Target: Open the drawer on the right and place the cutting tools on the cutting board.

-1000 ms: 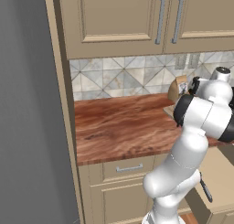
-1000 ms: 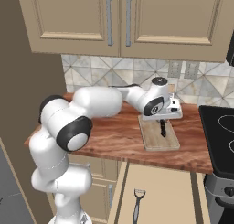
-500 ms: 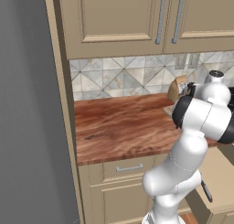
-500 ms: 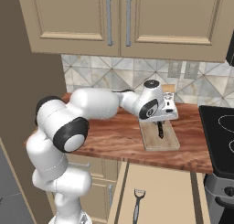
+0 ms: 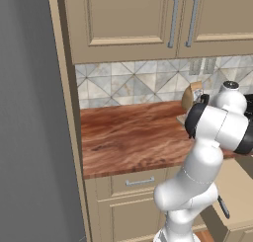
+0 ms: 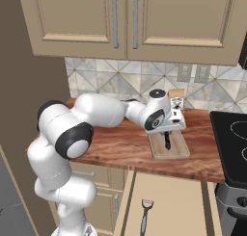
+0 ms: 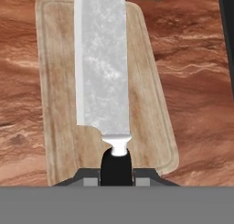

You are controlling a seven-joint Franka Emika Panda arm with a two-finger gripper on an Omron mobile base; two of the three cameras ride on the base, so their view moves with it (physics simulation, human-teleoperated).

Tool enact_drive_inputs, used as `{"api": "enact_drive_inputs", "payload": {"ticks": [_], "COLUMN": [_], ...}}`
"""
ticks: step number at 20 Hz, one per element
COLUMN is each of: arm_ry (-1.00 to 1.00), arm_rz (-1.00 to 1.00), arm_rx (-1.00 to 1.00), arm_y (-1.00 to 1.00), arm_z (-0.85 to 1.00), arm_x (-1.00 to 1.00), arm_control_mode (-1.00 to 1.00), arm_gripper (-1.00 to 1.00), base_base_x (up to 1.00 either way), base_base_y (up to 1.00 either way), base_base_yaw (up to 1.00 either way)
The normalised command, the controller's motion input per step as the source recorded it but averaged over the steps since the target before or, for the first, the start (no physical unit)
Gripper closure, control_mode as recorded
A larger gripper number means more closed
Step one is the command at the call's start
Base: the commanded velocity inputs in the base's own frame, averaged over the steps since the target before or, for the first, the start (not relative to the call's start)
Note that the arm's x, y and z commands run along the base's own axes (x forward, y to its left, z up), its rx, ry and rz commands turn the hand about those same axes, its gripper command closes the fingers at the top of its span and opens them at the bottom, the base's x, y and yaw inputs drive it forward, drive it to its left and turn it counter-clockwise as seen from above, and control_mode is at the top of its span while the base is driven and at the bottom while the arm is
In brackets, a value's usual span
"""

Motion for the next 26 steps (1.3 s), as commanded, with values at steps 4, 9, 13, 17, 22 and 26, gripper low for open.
{"api": "enact_drive_inputs", "payload": {"ticks": [4, 9, 13, 17, 22, 26], "arm_ry": [0.00, 0.00, 0.00, 0.00, 0.00, 0.00], "arm_rz": [0.00, 0.00, 0.00, 0.00, 0.00, 0.00], "arm_rx": [0.00, 0.00, 0.00, 0.00, 0.00, 0.00], "arm_y": [0.05, 0.00, 0.01, 0.02, 0.00, 0.00], "arm_z": [-0.14, -0.07, -0.12, -0.16, -0.28, -0.28], "arm_x": [0.05, 0.25, 0.24, 0.29, 0.20, 0.18], "arm_control_mode": [-1.00, -1.00, -1.00, -1.00, -1.00, -1.00], "arm_gripper": [1.00, 1.00, 1.00, 1.00, 1.00, -1.00], "base_base_x": [0.00, 0.00, 0.00, 0.00, 0.00, 0.00], "base_base_y": [0.00, 0.00, 0.00, 0.00, 0.00, 0.00], "base_base_yaw": [0.00, 0.00, 0.00, 0.00, 0.00, 0.00]}}
